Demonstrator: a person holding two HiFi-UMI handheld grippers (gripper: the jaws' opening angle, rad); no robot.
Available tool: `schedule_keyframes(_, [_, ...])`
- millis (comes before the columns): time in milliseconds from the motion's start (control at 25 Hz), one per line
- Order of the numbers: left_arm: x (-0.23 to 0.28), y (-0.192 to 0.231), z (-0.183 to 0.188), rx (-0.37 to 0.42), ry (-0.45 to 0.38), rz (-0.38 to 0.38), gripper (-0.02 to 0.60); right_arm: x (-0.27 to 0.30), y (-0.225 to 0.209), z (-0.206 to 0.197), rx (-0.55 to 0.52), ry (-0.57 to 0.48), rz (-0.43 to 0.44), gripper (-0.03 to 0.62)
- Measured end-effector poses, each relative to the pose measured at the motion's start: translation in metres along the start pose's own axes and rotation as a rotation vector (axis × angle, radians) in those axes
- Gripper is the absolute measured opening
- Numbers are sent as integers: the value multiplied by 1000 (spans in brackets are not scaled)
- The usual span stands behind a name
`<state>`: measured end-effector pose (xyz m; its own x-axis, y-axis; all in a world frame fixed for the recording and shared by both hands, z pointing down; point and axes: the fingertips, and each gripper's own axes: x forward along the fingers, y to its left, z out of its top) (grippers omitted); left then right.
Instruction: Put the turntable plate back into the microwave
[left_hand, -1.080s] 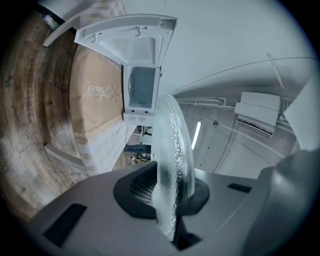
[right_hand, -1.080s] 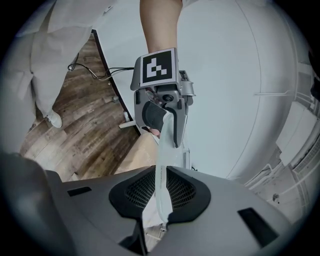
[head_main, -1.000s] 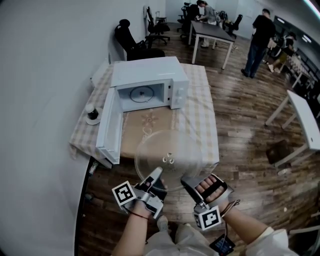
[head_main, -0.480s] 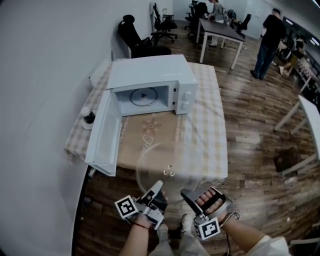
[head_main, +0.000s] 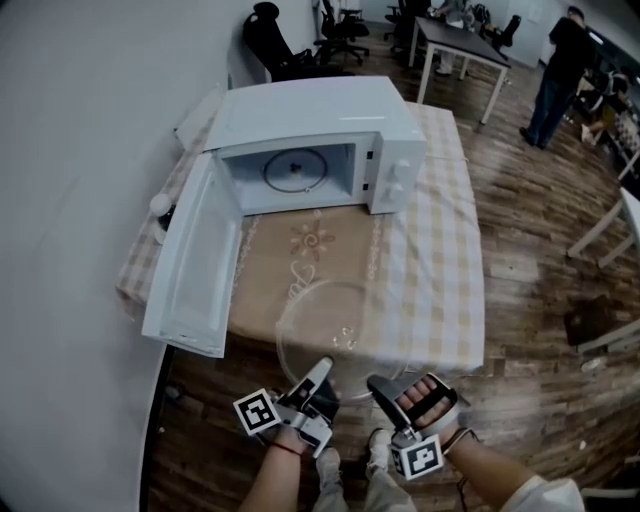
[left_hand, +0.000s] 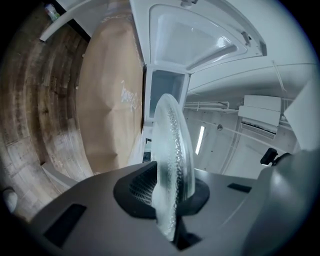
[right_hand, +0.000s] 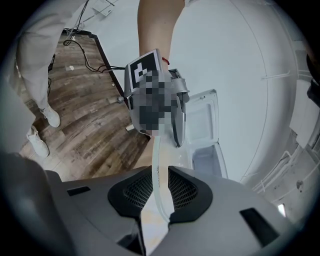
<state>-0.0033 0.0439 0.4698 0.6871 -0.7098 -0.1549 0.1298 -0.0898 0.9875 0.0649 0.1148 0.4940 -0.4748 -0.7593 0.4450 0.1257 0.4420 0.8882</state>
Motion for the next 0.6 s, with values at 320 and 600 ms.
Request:
schedule_keyframes(320, [7, 29, 12, -23, -2, 19, 20, 22, 5, -8, 29, 1, 17, 81])
schedule_keyframes(600, [7, 38, 11, -70, 1, 55, 21, 23, 8, -10, 65, 10, 45, 83])
